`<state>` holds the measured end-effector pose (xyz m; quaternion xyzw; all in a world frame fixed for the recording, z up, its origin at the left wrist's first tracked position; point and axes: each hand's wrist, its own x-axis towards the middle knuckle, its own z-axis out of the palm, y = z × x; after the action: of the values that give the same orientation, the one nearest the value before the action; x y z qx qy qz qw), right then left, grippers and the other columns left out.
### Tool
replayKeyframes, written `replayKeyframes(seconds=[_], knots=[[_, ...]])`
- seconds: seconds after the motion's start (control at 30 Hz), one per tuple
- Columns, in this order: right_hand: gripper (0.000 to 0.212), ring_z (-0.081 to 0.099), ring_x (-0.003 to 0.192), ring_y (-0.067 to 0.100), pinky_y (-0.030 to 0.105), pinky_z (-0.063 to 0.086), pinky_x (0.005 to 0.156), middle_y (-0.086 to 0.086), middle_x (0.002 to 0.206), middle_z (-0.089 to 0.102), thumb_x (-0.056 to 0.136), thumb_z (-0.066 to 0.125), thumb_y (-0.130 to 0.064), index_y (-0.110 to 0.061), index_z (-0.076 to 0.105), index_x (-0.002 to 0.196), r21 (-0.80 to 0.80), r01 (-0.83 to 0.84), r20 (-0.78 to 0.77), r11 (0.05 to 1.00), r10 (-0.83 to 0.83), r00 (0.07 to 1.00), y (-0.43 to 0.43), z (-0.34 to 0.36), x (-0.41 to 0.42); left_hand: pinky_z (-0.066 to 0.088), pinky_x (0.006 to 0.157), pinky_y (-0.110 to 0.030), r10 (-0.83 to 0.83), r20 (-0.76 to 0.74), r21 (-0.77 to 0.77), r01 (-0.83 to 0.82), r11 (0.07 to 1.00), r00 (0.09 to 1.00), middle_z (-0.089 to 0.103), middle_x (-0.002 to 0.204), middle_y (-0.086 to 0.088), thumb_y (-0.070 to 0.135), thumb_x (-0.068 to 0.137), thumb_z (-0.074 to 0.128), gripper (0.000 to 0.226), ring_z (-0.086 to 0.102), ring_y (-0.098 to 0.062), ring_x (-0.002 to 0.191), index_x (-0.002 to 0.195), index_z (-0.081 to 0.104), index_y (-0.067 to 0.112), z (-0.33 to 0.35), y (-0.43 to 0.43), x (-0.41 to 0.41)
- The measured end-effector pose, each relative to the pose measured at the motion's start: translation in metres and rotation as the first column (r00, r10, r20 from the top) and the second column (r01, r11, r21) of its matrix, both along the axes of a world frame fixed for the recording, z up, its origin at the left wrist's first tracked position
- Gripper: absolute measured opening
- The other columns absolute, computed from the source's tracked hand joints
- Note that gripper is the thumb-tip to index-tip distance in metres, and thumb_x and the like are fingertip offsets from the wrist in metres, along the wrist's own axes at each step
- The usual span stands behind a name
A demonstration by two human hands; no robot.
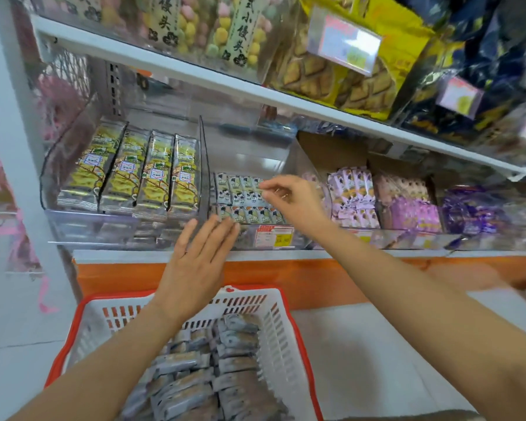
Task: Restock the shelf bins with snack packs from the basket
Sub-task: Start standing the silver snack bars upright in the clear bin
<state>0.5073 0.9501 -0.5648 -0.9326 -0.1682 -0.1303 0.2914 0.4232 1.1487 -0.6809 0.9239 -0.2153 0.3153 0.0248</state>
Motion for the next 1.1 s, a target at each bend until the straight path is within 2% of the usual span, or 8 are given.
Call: replayKeyframes(seconds=[0.1, 0.23, 0.43, 0.57, 0.7, 0.77, 0.9, 1.1], knots=[[0.016, 0.061, 0.077, -0.001, 0.01, 0.047, 0.068, -0.004, 0.094, 0.069, 0.089, 0.068, -0.012, -0.012, 0.074, 0.103, 0.15, -0.109, 0.055, 0.983, 0.102, 0.993, 0.005, -0.007, -0.035, 0.029, 0.102, -0.047, -0.034, -0.057, -0.02, 0.033, 0.999, 0.998, 0.047, 0.132, -0.013, 0.021, 0.082, 0.049, 0.059, 0.045, -0.033, 0.118, 0.139, 0.048, 0.005, -0.006, -0.006, -0.013], [0.014, 0.062, 0.078, 0.009, 0.019, 0.051, 0.07, 0.002, 0.093, 0.069, 0.091, 0.066, -0.016, -0.012, 0.073, 0.103, 0.22, -0.137, -0.02, 0.966, 0.145, 0.989, 0.004, -0.043, -0.078, 0.039, 0.09, -0.044, -0.023, -0.205, 0.054, 0.035, 0.998, 0.978, 0.058, 0.112, -0.015, 0.014, 0.064, 0.072, 0.059, 0.051, -0.034, 0.106, 0.121, 0.06, 0.003, -0.02, -0.006, -0.024], [0.018, 0.062, 0.075, 0.006, 0.022, 0.052, 0.074, -0.003, 0.094, 0.069, 0.091, 0.067, -0.021, -0.018, 0.072, 0.108, 0.121, -0.069, -0.285, 0.99, 0.101, 0.953, -0.006, -0.138, -0.114, 0.043, 0.092, -0.043, 0.102, -0.493, 0.168, -0.021, 0.986, 0.864, 0.059, 0.118, -0.009, 0.023, 0.064, 0.077, 0.06, 0.053, -0.031, 0.11, 0.121, 0.061, 0.012, -0.059, 0.01, -0.025], [0.025, 0.058, 0.077, 0.008, 0.024, 0.05, 0.078, 0.004, 0.102, 0.068, 0.092, 0.063, -0.019, -0.014, 0.068, 0.116, 0.007, -0.074, -0.486, 0.997, 0.068, 0.871, -0.007, -0.192, -0.128, 0.026, 0.115, -0.043, 0.243, -0.541, 0.282, -0.099, 0.954, 0.805, 0.037, 0.147, -0.005, 0.039, 0.089, 0.057, 0.074, 0.032, -0.027, 0.138, 0.152, 0.026, 0.015, -0.084, 0.019, -0.029], [0.03, 0.064, 0.089, 0.016, 0.033, 0.054, 0.084, 0.005, 0.111, 0.067, 0.094, 0.062, -0.024, -0.014, 0.064, 0.122, -0.08, -0.14, -0.631, 0.987, 0.059, 0.774, 0.001, -0.234, -0.137, 0.003, 0.121, -0.045, 0.358, -0.568, 0.435, -0.099, 0.895, 0.741, 0.011, 0.162, -0.009, 0.045, 0.097, 0.039, 0.08, 0.008, -0.027, 0.149, 0.156, -0.002, 0.01, -0.107, 0.03, -0.029], [0.03, 0.064, 0.095, 0.019, 0.033, 0.053, 0.084, 0.005, 0.115, 0.065, 0.095, 0.061, -0.025, -0.016, 0.062, 0.123, -0.107, -0.175, -0.678, 0.979, 0.057, 0.732, 0.008, -0.249, -0.141, 0.0, 0.121, -0.048, 0.329, -0.566, 0.411, -0.087, 0.908, 0.756, 0.015, 0.162, -0.012, 0.045, 0.093, 0.048, 0.084, 0.011, -0.03, 0.15, 0.156, 0.005, 0.008, -0.122, 0.039, -0.029], [0.034, 0.058, 0.11, 0.023, 0.033, 0.048, 0.092, 0.007, 0.128, 0.058, 0.097, 0.057, -0.024, -0.016, 0.057, 0.13, -0.123, -0.27, -0.753, 0.955, 0.087, 0.653, 0.025, -0.275, -0.146, 0.015, 0.117, -0.05, 0.204, -0.561, 0.245, -0.075, 0.967, 0.802, 0.05, 0.141, -0.021, 0.025, 0.072, 0.074, 0.081, 0.042, -0.037, 0.135, 0.143, 0.045, 0.0, -0.141, 0.049, -0.026], [0.038, 0.049, 0.118, 0.029, 0.039, 0.043, 0.1, 0.011, 0.132, 0.051, 0.095, 0.06, -0.02, -0.012, 0.056, 0.132, -0.209, -0.419, -0.772, 0.884, 0.115, 0.626, 0.049, -0.306, -0.153, 0.019, 0.116, -0.051, 0.145, -0.525, 0.157, -0.072, 0.985, 0.839, 0.053, 0.138, -0.021, 0.018, 0.072, 0.073, 0.077, 0.037, -0.036, 0.133, 0.142, 0.047, -0.001, -0.153, 0.051, -0.025]])
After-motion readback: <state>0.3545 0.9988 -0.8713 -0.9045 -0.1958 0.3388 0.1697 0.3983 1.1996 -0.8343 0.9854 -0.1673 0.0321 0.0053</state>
